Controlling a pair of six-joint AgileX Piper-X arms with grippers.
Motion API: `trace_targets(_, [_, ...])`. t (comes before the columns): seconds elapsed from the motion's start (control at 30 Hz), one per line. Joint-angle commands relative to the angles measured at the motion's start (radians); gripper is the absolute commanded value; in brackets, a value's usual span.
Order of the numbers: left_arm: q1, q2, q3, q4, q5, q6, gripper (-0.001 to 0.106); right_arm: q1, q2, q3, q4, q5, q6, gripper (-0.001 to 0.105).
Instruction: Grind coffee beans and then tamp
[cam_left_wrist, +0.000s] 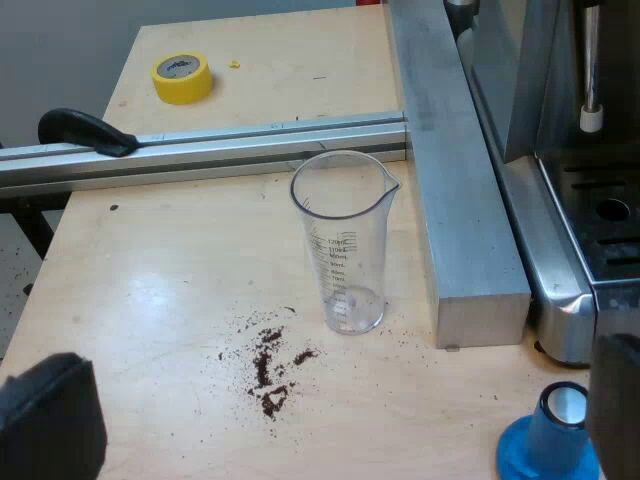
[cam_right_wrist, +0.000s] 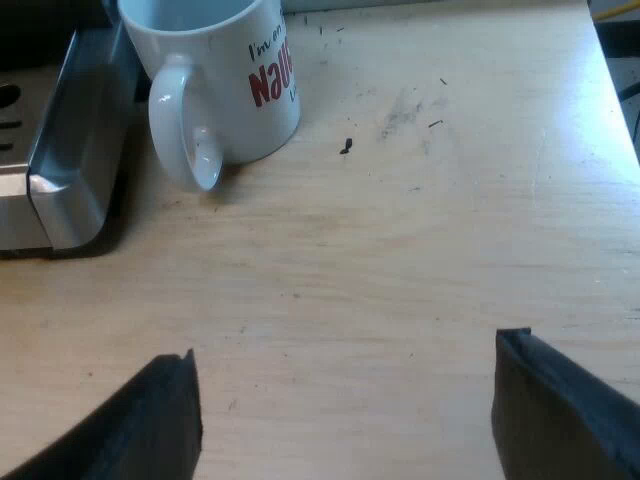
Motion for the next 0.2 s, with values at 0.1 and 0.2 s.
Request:
trace_targets(0.1, [-0.015,-0.143,-0.005,-0.017,-0.009,-0.002,0.105,0.0,-0.046,-0.006,-0.009,-0.002,-0.001,0.063])
trace_targets(0.2, [-0.015,-0.143,-0.005,-0.017,-0.009,-0.002,0.105,0.0,-0.046,-0.006,-0.009,-0.002,-0.001,0.063])
